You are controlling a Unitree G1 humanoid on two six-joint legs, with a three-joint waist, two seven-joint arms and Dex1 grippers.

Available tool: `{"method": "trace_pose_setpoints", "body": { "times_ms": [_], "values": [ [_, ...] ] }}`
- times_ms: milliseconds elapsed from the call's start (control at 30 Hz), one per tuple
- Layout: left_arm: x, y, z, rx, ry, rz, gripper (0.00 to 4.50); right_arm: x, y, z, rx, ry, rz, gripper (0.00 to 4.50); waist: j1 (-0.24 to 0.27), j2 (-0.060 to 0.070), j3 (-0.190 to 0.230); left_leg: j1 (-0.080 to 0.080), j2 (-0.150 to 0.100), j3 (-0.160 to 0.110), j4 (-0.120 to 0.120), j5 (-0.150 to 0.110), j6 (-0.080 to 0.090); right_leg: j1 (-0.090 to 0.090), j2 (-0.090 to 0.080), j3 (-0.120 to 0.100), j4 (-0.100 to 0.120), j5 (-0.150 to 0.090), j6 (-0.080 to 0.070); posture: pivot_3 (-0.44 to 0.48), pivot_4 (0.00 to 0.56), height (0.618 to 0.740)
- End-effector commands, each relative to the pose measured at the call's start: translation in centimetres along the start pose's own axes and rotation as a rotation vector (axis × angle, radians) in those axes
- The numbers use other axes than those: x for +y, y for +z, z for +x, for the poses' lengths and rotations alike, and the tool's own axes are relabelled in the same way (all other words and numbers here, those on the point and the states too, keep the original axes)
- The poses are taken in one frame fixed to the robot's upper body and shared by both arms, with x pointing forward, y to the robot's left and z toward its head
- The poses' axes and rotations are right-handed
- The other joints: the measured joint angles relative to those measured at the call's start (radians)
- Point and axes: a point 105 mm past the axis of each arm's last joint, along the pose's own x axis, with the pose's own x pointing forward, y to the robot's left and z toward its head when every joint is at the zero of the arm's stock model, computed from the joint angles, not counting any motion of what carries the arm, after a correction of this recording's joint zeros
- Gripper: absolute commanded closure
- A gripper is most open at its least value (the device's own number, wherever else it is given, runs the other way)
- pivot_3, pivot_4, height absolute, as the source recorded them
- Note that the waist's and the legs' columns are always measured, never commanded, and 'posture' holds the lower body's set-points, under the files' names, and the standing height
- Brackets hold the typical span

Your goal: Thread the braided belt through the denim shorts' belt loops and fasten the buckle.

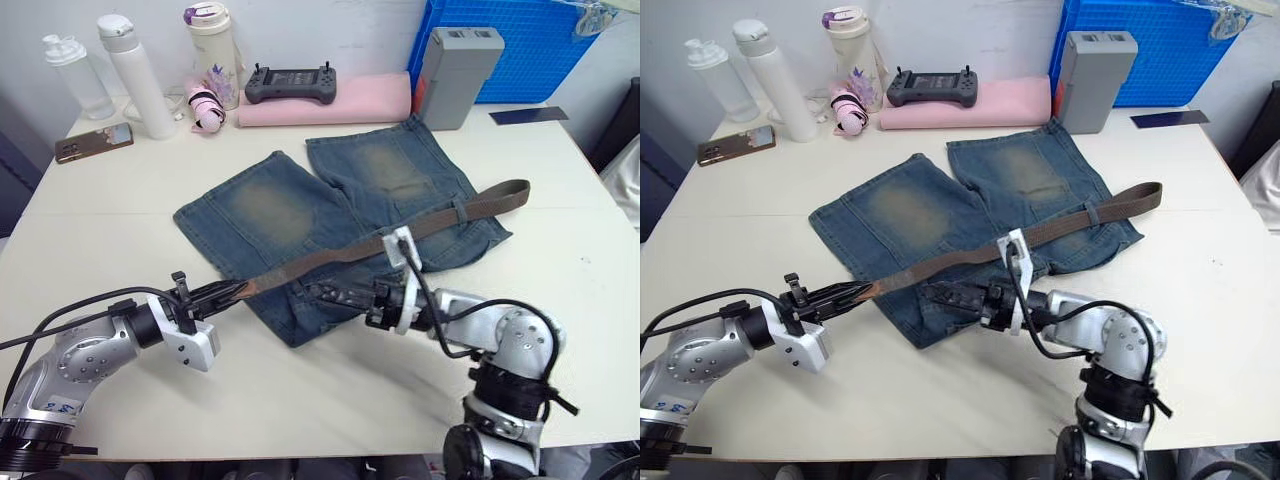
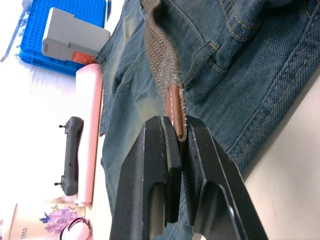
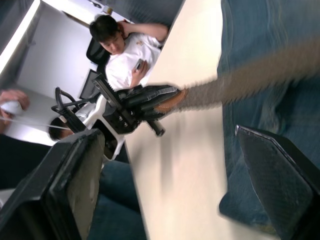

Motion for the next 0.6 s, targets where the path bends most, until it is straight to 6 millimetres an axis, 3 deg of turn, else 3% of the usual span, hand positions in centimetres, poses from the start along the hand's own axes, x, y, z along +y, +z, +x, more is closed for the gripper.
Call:
{"method": "trace_pose_setpoints", "body": {
  "times_ms": [33,200,400,600],
  "values": [
    [1.1,0.5,-0.1,-0.019,0.032,0.042,4.50,0.0,0.1,1.0,-0.045,-0.009,0.079,0.05,-0.008,0.000,0.000,0.000,0.000,0.001,0.000,0.000,0.000,-0.001,0.000,0.000,0.001,0.000,0.000,0.000,0.150,0.739],
    [1.2,0.6,0.0,-0.024,0.034,0.043,4.50,-0.4,0.4,3.0,-0.114,-0.066,0.241,0.05,-0.027,0.001,0.000,0.001,0.001,0.003,-0.001,0.000,-0.001,-0.002,0.000,0.000,0.003,-0.001,-0.001,0.000,0.150,0.739],
    [1.2,0.8,-0.1,-0.022,0.029,0.039,4.50,-1.4,2.3,3.1,-0.190,-0.154,0.337,0.05,-0.044,0.001,0.000,0.001,0.001,0.003,-0.001,0.000,-0.001,-0.003,0.000,0.000,0.003,-0.001,-0.001,0.000,0.150,0.739],
    [1.2,0.9,-0.2,-0.022,0.024,0.033,4.50,-1.3,2.8,3.4,-0.204,-0.153,0.356,0.05,-0.045,0.001,0.000,0.001,0.002,0.003,-0.002,0.000,-0.001,-0.003,0.000,0.000,0.003,-0.001,-0.001,0.000,0.150,0.739]
  ]
}}
